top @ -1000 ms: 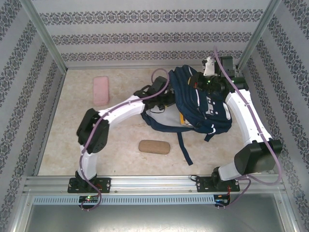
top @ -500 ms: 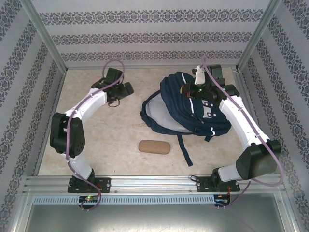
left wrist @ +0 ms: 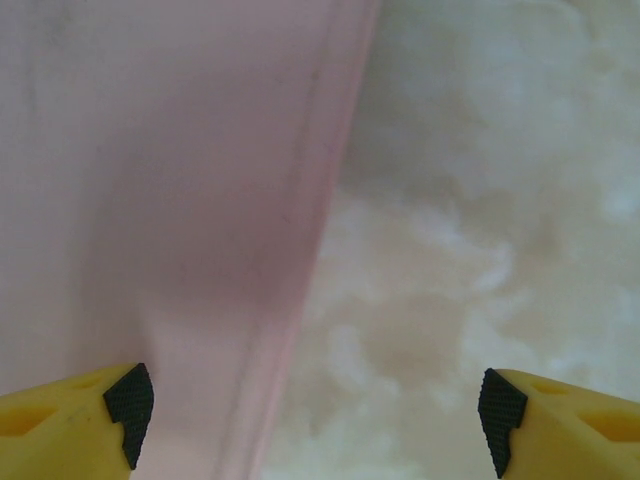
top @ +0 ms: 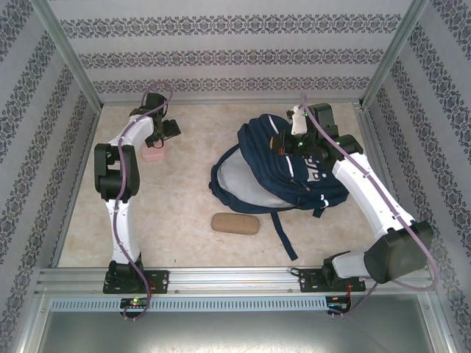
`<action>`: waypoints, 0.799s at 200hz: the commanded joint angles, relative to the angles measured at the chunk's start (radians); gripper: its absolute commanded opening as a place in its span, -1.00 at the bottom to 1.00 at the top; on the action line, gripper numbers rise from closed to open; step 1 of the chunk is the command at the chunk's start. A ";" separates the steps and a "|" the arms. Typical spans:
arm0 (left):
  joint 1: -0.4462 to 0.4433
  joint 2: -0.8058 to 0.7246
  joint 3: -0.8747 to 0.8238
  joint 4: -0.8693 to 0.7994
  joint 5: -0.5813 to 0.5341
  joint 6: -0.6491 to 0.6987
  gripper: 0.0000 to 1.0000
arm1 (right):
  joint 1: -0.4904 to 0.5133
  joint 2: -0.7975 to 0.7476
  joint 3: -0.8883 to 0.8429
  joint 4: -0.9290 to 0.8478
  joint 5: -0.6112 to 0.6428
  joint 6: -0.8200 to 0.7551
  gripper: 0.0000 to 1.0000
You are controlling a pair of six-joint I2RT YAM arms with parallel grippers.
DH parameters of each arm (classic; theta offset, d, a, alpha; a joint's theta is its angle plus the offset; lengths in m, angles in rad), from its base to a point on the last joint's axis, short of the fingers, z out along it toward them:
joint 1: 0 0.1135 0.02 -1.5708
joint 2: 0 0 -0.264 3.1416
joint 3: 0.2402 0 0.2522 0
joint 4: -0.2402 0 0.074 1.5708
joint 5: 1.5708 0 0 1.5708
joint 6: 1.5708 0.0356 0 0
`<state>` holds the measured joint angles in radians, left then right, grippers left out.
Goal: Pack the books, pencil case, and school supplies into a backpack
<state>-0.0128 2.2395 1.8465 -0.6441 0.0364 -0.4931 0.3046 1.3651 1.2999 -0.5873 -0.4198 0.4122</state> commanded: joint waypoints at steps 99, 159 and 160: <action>-0.046 -0.170 -0.490 0.178 0.293 -0.180 0.57 | 0.073 0.096 -0.073 0.015 0.172 -0.096 -0.78; -0.240 -0.411 -0.818 0.330 0.292 -0.422 0.59 | 0.176 0.170 -0.045 0.009 0.316 -0.089 -0.30; -0.243 -0.415 -0.819 0.330 0.292 -0.424 0.59 | 0.179 0.170 -0.044 0.009 0.321 -0.089 -0.28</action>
<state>-0.1677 1.8214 1.1469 -0.2176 0.2638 -0.7551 0.4416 1.5173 1.2430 -0.5632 -0.2630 0.3325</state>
